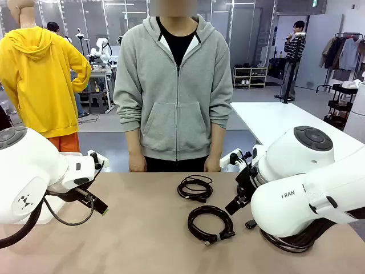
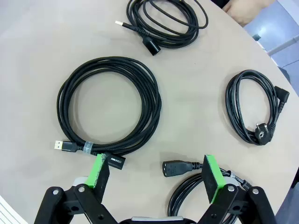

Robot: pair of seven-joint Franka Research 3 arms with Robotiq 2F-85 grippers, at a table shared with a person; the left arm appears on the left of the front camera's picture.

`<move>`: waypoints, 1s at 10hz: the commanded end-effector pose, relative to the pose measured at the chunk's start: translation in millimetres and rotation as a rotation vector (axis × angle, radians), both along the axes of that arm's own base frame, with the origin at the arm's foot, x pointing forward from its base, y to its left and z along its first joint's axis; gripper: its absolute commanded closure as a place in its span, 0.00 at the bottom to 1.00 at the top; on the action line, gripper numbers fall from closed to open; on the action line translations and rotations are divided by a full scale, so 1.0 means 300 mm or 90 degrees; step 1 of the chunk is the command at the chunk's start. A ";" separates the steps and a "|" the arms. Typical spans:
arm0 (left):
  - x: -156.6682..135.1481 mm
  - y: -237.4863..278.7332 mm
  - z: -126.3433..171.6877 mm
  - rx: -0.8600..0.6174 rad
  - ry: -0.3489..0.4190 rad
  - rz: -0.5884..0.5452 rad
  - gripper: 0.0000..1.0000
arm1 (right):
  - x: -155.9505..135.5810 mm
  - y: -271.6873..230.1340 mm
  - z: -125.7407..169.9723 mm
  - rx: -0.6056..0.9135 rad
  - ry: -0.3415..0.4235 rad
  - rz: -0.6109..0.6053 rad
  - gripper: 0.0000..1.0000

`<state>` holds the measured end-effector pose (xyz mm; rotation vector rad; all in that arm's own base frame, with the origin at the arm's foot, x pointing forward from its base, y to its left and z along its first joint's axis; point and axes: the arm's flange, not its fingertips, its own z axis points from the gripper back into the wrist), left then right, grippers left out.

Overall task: Organize and store the cables.
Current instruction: Place the Power Cable into the Organizing box.

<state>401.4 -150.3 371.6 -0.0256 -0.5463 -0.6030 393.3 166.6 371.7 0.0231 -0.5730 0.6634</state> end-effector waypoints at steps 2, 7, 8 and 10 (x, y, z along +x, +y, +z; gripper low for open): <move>0.000 0.000 0.000 0.000 0.000 0.000 0.00 | 0.000 0.000 0.000 0.000 0.000 0.000 0.00; 0.000 0.000 0.000 0.000 0.000 0.000 0.00 | 0.000 0.000 0.000 0.000 0.000 0.000 0.00; 0.000 0.000 0.000 0.000 0.000 0.000 0.00 | 0.000 0.000 0.000 0.000 0.000 0.000 0.00; 0.000 0.000 0.000 0.000 0.000 0.000 0.00 | 0.000 0.000 0.000 0.000 0.000 0.000 0.00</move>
